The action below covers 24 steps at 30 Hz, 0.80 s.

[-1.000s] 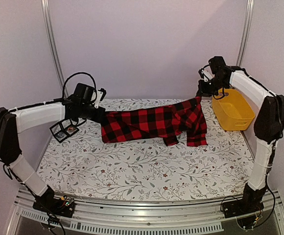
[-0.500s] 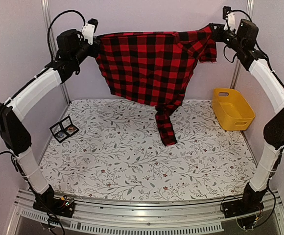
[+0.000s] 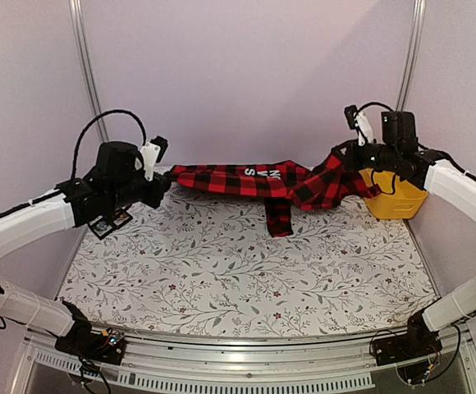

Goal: Pin the brooch onto the clothing

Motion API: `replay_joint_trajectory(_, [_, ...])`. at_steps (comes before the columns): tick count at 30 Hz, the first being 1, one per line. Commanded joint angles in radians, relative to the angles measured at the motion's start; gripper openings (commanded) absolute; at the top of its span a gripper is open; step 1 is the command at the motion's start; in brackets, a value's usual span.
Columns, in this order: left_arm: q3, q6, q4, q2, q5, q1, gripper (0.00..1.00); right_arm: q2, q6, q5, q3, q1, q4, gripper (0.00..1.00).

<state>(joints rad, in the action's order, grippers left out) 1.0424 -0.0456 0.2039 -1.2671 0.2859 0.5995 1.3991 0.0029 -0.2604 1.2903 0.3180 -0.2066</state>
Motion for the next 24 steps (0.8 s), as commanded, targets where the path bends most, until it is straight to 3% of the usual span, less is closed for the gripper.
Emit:
replay_joint_trajectory(1, [-0.229, 0.456, 0.191, 0.092, -0.163, 0.060, 0.00, -0.167, 0.152, -0.064, -0.195, 0.089, -0.208, 0.00])
replay_joint_trajectory(7, [-0.418, 0.686, 0.220, 0.169, -0.210, 0.127, 0.00, -0.214, 0.404, -0.148, -0.495, 0.205, -0.317, 0.00])
replay_joint_trajectory(13, [-0.442, 0.766, 0.326, 0.204, -0.201, 0.149, 0.01, -0.140, 0.469, -0.116, -0.516, 0.233, -0.577, 0.00])
replay_joint_trajectory(19, [-0.440, 0.813, 0.389, 0.211, -0.166, 0.173, 0.02, -0.132, 0.463, -0.185, -0.555, 0.239, -0.776, 0.00])
replay_joint_trajectory(20, [-0.436, 0.821, 0.397, 0.214, -0.156, 0.175, 0.03, -0.138, 0.462, -0.178, -0.558, 0.239, -0.801, 0.04])
replay_joint_trajectory(22, [-0.434, 0.844, 0.408, 0.224, -0.137, 0.177, 0.10, -0.147, 0.461, -0.163, -0.538, 0.239, -0.824, 0.25])
replay_joint_trajectory(24, [-0.433, 0.868, 0.424, 0.241, -0.104, 0.181, 0.29, -0.153, 0.474, -0.090, -0.481, 0.239, -0.839, 0.45])
